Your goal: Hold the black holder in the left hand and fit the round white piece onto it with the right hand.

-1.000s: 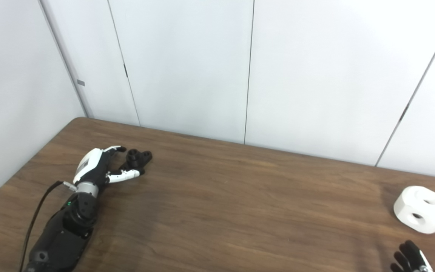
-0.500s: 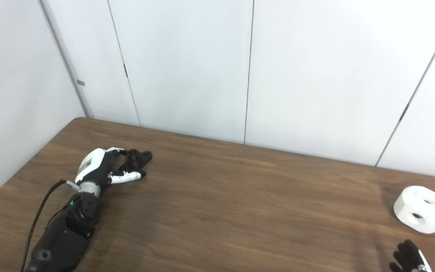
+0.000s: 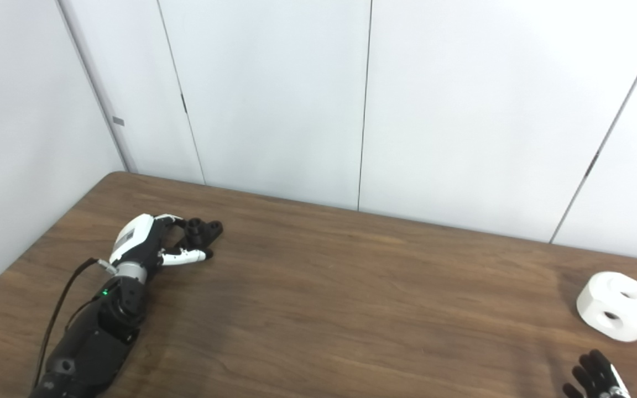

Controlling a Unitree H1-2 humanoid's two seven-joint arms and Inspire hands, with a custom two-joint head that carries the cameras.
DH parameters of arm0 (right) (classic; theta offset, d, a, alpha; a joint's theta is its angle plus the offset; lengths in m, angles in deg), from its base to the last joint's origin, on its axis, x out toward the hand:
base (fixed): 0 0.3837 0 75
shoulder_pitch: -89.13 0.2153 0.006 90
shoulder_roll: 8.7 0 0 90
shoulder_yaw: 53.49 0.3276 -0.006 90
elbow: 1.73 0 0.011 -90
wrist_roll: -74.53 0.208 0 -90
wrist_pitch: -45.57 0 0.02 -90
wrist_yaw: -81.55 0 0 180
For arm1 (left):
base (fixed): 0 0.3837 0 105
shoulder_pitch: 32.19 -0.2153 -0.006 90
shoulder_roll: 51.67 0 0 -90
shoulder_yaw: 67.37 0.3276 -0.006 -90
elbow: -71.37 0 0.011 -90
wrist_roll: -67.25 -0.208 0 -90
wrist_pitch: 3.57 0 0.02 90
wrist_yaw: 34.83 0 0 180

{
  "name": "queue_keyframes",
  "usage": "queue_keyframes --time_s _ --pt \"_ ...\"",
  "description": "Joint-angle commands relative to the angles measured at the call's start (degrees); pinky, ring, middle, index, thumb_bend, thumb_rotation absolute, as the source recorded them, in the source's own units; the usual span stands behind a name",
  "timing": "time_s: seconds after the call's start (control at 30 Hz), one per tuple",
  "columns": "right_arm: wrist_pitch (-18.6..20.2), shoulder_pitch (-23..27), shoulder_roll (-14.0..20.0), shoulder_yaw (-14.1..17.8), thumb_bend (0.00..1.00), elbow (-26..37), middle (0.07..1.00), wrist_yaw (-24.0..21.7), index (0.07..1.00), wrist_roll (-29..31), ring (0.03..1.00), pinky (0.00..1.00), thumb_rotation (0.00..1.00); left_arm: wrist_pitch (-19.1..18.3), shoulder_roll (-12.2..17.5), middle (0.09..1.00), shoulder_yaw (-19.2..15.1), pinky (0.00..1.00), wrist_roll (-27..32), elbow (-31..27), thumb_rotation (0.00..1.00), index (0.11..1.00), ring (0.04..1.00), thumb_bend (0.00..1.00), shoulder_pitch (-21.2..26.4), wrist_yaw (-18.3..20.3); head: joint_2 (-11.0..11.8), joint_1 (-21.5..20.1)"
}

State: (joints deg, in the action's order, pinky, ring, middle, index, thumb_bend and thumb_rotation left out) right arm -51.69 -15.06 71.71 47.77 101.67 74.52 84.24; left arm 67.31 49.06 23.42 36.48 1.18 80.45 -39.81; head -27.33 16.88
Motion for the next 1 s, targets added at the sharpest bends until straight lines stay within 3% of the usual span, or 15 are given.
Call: queue_keyframes --time_s 0.0,0.3,0.4,0.47,0.53,0.97 --pt "-2.5 -13.4 -2.8 -1.9 0.54 2.0 0.925 -0.4 0.918 0.1 0.909 0.86 1.00 -0.3 3.3 0.899 0.4 1.00 -2.3 -0.2 0.29 0.705 0.978 0.82 3.5 -1.8 -0.1 0.0" --pt "-1.4 -13.7 -2.8 -2.0 0.60 2.5 0.922 -0.2 0.909 0.2 0.915 0.87 0.97 1.6 3.6 0.864 0.9 1.00 -2.5 1.2 0.22 0.644 0.956 0.80 3.4 -3.5 -0.2 -0.2" --pt "-1.8 -13.7 -2.8 -2.0 0.63 2.3 0.925 -0.3 0.907 0.3 0.905 0.87 0.96 2.7 3.3 0.837 0.6 0.99 -1.8 1.7 0.16 0.596 0.936 0.78 3.4 -4.5 -0.2 -0.4" --pt "-1.9 -13.7 -2.9 -2.0 0.64 2.4 0.925 -0.3 0.905 0.4 0.891 0.84 0.95 3.0 2.9 0.817 0.0 0.99 -1.0 2.2 0.09 0.512 0.920 0.58 3.5 -5.1 -0.2 -0.4" --pt "-2.1 -13.8 -2.9 -2.1 0.65 2.3 0.923 -0.4 0.907 0.5 0.888 0.83 0.95 3.5 2.5 0.811 -0.7 0.96 0.2 2.6 0.07 0.494 0.915 0.54 3.5 -5.2 -0.2 -0.5" --pt "-2.8 -13.7 -2.7 -2.2 0.66 1.9 0.904 -0.5 0.898 0.1 0.874 0.81 0.95 4.6 2.7 0.792 -0.8 0.88 2.3 3.0 0.04 0.486 0.902 0.52 3.5 -3.6 -0.2 -0.4"
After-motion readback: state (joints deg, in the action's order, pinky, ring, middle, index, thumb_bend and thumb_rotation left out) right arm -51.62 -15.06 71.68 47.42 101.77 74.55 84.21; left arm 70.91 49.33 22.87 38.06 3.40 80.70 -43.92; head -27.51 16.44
